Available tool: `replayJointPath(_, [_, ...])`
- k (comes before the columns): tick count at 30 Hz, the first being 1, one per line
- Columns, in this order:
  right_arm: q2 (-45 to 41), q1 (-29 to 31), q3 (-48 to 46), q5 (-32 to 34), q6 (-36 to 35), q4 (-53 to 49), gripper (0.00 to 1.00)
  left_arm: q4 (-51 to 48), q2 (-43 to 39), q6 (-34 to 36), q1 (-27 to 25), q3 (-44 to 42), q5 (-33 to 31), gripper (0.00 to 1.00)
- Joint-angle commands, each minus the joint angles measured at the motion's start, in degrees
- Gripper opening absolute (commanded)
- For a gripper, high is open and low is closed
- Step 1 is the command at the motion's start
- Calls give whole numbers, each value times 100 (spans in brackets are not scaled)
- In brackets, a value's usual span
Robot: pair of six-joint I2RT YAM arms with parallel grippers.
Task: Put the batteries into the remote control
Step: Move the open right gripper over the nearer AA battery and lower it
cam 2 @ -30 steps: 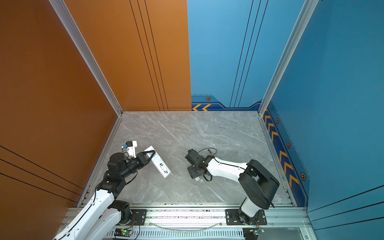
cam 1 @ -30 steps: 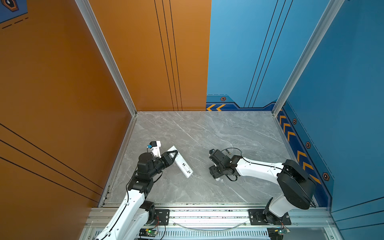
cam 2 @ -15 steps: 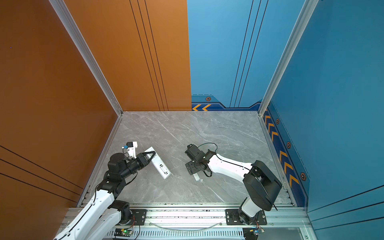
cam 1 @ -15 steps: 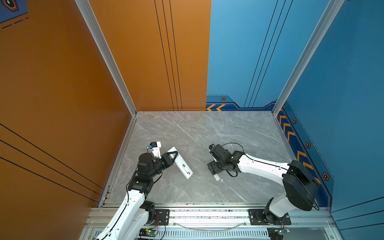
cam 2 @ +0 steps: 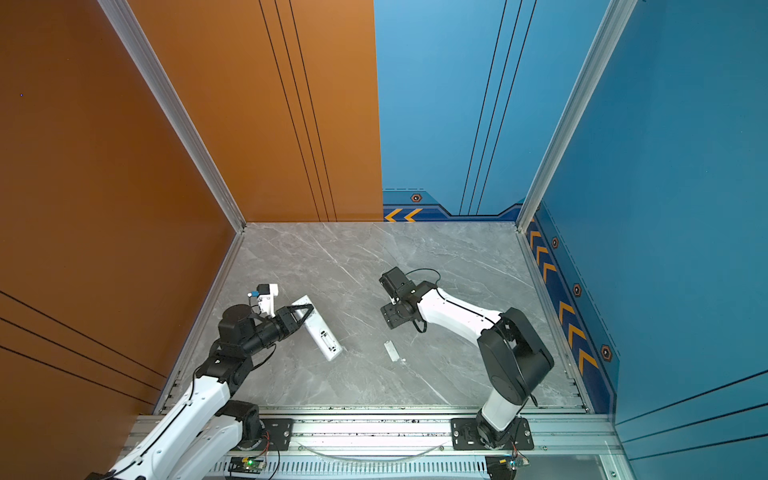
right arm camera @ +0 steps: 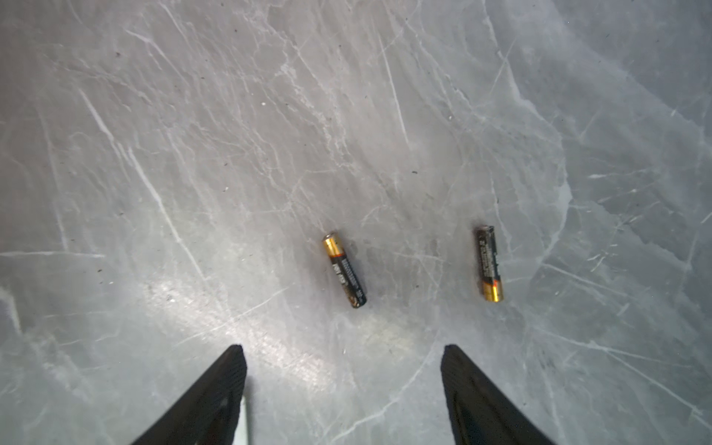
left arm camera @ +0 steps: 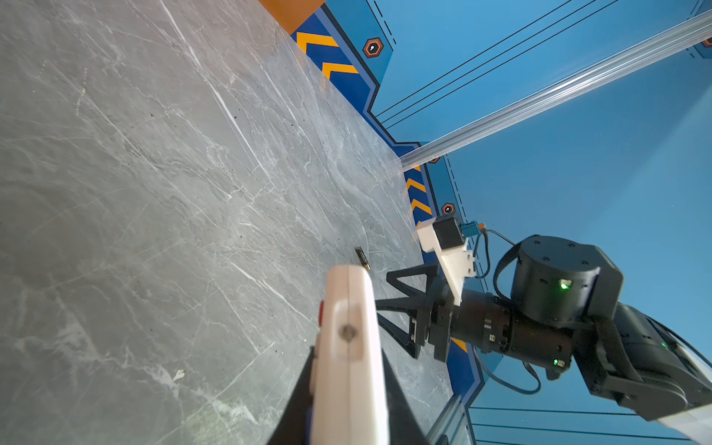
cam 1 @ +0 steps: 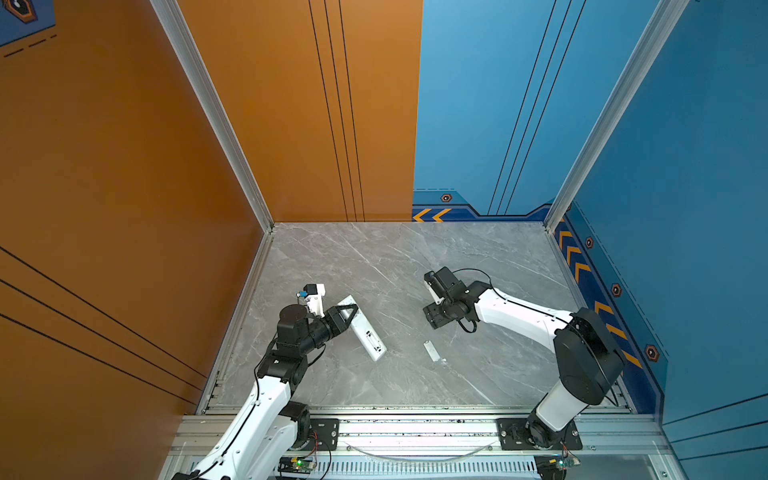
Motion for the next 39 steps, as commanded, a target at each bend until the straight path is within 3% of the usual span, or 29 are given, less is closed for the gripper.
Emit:
replayJointPath(1, [287, -158, 310, -251, -367, -290, 73, 35, 51, 159, -28, 175, 218, 0])
replayJointPath(20, [1287, -303, 991, -559, -774, -469, 43, 67, 272, 230, -188, 259, 244, 0])
replayJointPath(39, [1655, -391, 1220, -729, -853, -461, 31, 72, 316, 240, -238, 277, 201, 0])
